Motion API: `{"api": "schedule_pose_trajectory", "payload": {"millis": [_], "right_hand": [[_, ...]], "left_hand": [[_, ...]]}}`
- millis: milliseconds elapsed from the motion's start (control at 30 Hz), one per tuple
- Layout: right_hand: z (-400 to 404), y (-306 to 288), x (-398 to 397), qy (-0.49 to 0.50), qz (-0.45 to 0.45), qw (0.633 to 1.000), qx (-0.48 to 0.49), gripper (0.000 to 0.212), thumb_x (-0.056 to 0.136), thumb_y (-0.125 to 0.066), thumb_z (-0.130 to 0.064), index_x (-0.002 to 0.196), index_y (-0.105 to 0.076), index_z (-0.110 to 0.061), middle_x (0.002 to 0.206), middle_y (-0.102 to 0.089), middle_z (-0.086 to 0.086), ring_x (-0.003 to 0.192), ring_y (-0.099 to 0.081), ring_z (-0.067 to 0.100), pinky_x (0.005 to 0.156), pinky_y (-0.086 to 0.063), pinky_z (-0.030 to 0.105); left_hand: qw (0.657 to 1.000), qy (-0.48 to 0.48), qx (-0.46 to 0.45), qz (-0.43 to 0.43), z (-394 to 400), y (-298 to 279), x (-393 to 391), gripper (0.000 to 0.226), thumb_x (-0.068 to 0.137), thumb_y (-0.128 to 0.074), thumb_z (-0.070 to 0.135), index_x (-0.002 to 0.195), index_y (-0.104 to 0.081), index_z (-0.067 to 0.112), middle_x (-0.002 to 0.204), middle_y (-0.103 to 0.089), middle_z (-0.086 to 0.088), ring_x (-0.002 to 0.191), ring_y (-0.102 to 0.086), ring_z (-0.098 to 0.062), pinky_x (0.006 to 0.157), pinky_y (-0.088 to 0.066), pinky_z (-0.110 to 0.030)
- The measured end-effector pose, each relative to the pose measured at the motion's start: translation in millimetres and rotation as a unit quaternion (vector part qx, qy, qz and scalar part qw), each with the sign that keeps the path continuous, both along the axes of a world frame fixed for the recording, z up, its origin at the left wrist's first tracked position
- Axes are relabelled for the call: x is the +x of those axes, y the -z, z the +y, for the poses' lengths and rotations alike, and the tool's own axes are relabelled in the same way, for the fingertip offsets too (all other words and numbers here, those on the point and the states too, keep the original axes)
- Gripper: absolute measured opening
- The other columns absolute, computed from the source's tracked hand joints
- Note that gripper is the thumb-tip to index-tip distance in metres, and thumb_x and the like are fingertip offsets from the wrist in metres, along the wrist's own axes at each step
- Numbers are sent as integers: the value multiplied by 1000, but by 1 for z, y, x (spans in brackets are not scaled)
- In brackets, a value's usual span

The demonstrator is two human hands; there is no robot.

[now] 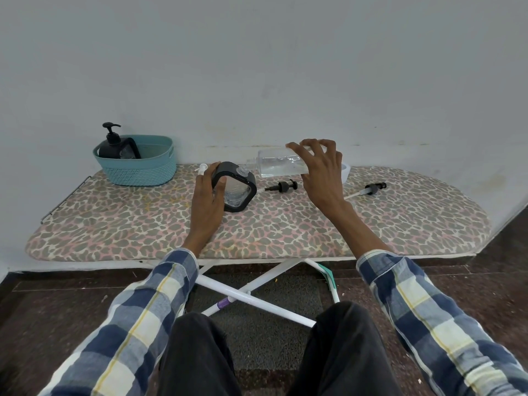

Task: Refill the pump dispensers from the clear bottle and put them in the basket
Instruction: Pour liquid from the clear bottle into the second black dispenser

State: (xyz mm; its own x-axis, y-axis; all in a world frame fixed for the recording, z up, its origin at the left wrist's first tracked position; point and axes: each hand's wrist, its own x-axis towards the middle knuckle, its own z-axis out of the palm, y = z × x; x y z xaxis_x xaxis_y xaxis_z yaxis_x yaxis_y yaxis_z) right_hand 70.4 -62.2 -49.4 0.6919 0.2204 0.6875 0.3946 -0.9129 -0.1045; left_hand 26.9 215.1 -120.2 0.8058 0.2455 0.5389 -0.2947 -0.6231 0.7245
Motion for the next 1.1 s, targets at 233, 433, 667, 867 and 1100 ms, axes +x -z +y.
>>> {"api": "schedule_pose_trajectory", "payload": {"millis": [233, 433, 667, 867, 1100], "right_hand": [[0, 0, 0, 0, -1, 1000, -1, 92, 74, -72, 12, 149, -53, -36, 145, -54, -3, 134, -43, 32, 92, -42, 46], [-1, 0, 0, -2, 0, 1000, -2, 90, 76, -74, 11, 149, -53, -36, 146, -55, -3, 134, -43, 33, 93, -42, 47], [-1, -2, -1, -2, -3, 1000, -5, 90, 75, -74, 10, 150, -53, -36, 146, -54, -3, 134, -43, 33, 93, -42, 47], [-1, -2, 1, 0, 4, 1000, -6, 93, 74, -80, 7, 150, -52, -38, 147, -53, -4, 135, -41, 32, 95, -42, 47], [0, -1, 0, 0, -1, 1000, -8, 92, 74, -78, 9, 150, -52, -37, 147, -53, -4, 135, -42, 32, 95, -43, 47]], "left_hand": [[1000, -1, 4, -2, 1, 1, 1, 53, 115, -38, 52, 163, -40, 29, 158, -48, -2, 137, -45, -6, 114, -38, -28], [1000, 5, 6, -5, 1, 3, 2, 53, 115, -37, 53, 163, -39, 30, 158, -48, -2, 141, -49, -15, 115, -40, -31], [1000, 3, 6, -3, 1, 3, 2, 53, 115, -36, 55, 162, -39, 31, 156, -49, -2, 137, -50, -12, 112, -39, -28], [1000, 6, -1, -5, 2, 2, 2, 55, 114, -37, 55, 163, -40, 28, 155, -49, -1, 137, -49, -9, 112, -37, -25], [1000, 2, -1, -1, 0, 1, 0, 55, 115, -37, 53, 163, -40, 27, 157, -48, -2, 135, -45, -4, 113, -35, -25]]}}
